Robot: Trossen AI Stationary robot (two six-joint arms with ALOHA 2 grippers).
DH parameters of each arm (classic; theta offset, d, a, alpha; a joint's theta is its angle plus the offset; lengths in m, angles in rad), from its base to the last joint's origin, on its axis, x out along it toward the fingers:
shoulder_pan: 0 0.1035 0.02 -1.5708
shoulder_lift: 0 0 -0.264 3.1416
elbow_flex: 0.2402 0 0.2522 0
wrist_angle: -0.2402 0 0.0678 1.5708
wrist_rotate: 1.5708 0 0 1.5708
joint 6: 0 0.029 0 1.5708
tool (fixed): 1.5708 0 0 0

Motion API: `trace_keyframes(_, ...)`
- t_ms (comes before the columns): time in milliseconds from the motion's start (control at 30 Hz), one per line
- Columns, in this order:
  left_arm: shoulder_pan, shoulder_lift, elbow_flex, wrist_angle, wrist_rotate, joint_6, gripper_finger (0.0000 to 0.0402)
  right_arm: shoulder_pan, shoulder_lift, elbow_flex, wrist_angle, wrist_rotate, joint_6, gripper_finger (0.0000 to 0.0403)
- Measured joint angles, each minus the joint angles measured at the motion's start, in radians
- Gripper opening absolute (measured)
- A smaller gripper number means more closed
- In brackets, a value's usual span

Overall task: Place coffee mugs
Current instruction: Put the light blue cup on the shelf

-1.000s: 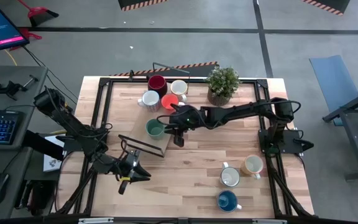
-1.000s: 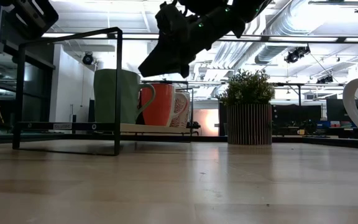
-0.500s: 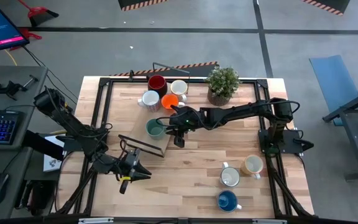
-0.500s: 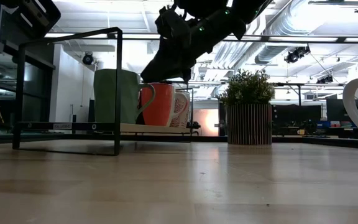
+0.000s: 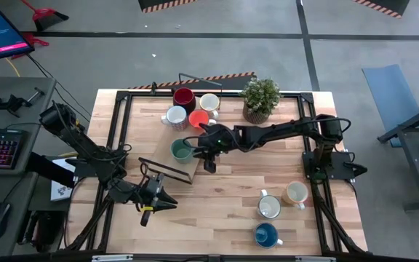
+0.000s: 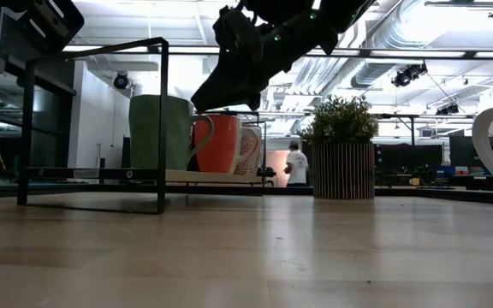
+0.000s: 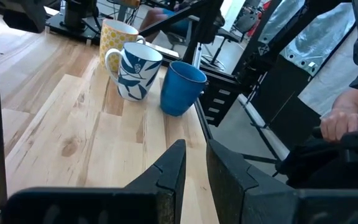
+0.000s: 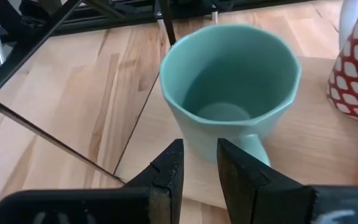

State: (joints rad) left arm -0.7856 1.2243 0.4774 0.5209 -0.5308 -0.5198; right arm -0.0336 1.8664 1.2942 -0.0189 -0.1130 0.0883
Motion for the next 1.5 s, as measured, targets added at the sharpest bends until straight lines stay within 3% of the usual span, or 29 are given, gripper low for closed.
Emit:
trace_keyframes(167, 0.000, 0.000, 0.000, 0.000, 0.000, 0.000, 0.0054, 0.001, 0.000, 0.000, 0.000, 0.009, -0.002, 0.0064)
trace_keyframes(433, 0.000, 0.000, 0.000, -0.001, -0.007, 0.000, 0.0054, 0.001, 0.000, 0.000, 0.008, 0.012, -0.025, 0.0004)
trace_keyframes(1300, 0.000, 0.000, -0.001, -0.017, -0.011, 0.000, 0.0054, -0.058, 0.054, 0.000, 0.113, 0.043, -0.022, 0.0011)
trace_keyframes(1500, 0.000, 0.000, -0.001, -0.022, -0.012, 0.000, 0.0054, -0.074, 0.054, 0.000, 0.114, 0.006, -0.018, 0.0011)
